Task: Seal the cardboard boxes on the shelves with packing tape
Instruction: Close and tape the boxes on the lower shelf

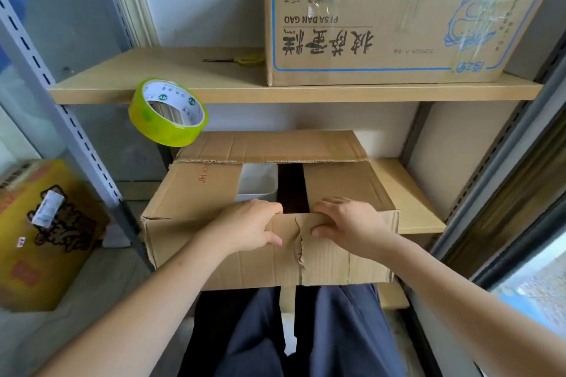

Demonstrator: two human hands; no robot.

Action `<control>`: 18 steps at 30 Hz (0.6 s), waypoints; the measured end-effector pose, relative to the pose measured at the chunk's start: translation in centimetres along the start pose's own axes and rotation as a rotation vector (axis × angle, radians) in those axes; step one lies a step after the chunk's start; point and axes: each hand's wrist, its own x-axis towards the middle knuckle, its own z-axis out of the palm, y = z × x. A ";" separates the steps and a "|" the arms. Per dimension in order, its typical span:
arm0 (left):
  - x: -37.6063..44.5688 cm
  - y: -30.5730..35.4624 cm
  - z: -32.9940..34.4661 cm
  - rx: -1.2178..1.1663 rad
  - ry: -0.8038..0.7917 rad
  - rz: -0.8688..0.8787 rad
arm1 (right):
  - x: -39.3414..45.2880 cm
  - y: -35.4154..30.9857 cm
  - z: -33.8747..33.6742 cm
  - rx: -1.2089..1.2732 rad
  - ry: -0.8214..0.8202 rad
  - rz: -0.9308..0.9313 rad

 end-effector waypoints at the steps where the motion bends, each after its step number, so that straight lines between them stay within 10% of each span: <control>1: -0.3 -0.7 -0.2 -0.012 -0.021 0.001 | 0.7 -0.3 0.4 0.024 -0.013 -0.015; 18: -0.8 -1.2 -1.0 -0.162 -0.020 -0.038 | 4.8 -1.8 -0.5 0.386 -0.165 0.064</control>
